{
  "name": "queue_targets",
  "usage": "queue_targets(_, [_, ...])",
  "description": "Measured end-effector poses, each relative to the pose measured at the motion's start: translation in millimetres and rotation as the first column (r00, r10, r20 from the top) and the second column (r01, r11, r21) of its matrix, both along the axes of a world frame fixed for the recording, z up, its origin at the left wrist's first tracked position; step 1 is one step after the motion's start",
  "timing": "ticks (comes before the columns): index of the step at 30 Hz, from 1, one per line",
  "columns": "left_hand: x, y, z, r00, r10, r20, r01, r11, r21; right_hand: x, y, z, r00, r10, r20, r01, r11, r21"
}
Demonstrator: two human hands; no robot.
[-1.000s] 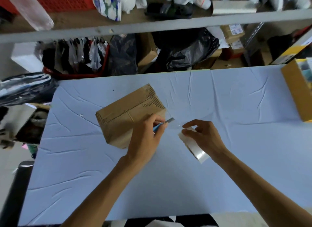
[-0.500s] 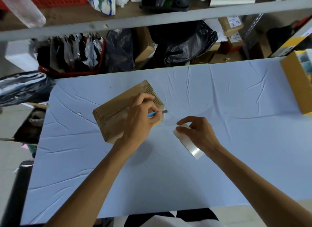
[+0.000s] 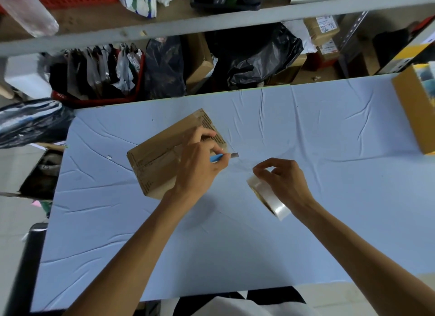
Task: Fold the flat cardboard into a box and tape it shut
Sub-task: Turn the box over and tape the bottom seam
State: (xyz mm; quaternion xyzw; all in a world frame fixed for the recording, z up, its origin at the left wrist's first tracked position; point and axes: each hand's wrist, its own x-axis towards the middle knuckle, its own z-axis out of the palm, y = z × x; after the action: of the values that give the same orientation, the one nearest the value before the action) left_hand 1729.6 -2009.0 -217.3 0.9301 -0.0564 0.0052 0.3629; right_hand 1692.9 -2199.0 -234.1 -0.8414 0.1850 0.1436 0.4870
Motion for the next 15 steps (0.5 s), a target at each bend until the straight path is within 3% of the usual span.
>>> queue_targets(15, [1.4, -10.6, -11.5, 1.0, -0.006, -0.005, 0.006, 0.997, 0.078, -2.5, -6.7, 5.2, 1.0, -0.006, -0.005, 0.006, 1.0, 0.023])
